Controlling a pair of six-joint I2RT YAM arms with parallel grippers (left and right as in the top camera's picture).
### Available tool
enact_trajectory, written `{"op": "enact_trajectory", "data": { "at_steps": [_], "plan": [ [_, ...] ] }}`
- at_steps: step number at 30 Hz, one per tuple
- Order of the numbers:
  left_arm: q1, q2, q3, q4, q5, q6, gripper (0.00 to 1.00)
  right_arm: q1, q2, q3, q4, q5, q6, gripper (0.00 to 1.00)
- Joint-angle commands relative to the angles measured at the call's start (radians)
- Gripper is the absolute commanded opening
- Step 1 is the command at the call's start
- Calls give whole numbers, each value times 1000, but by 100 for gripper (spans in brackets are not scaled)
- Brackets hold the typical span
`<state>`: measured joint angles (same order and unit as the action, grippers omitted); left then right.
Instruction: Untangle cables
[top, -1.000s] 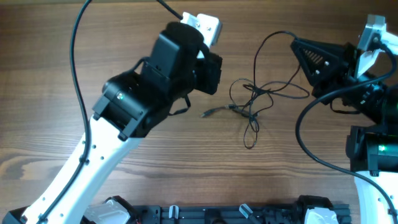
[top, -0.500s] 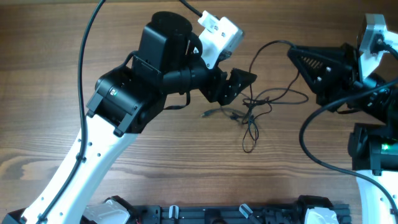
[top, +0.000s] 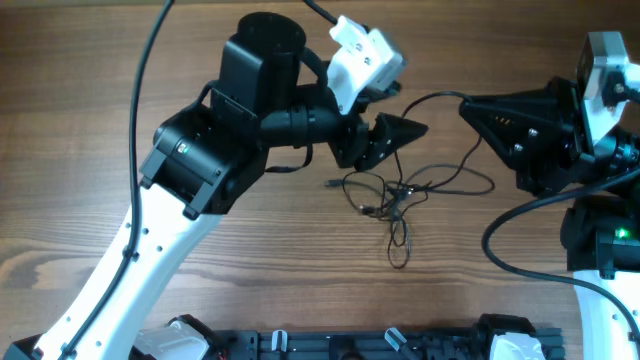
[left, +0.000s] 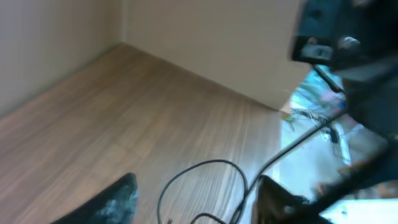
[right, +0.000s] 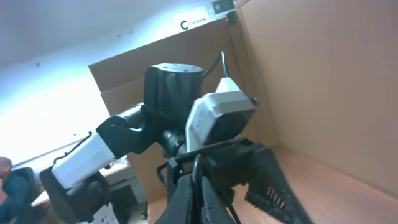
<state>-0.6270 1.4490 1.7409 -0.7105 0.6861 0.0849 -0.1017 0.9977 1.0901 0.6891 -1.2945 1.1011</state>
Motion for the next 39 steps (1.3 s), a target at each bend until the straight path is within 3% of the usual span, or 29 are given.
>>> {"op": "enact_trajectory", "data": {
  "at_steps": [1,3,4,11,12,16,19,21,28,33,39],
  "plan": [
    [1,13,8,4,95,43,36,-3,5,28,8,-13,26,4],
    [1,13,8,4,98,43,7,-3,11,28,6,-14,26,4],
    [1,13,8,4,108,44,4,-3,16,28,6,-17,27,4],
    [3,13,8,5,150,95,4,-3,59,28,6,-48,25,5],
    [7,13,8,5,141,94,4,-3,67,28,5,-55,24,9],
    [33,2,8,28,7,9,4,-3,110,28,-24,-80,-7,79],
    [42,-24,8,65,-151,-109,4,-3,140,28,-141,-72,-80,94],
    [42,-50,8,84,-225,-148,4,-3,151,28,-253,-50,-146,99],
    [42,-129,8,100,-363,-150,4,-2,142,28,-624,115,-410,100],
    [42,-144,8,156,-356,-217,4,8,128,28,-726,155,-569,100],
    [40,-140,8,219,-222,-266,4,101,95,28,-930,403,-842,99]
  ]
}}
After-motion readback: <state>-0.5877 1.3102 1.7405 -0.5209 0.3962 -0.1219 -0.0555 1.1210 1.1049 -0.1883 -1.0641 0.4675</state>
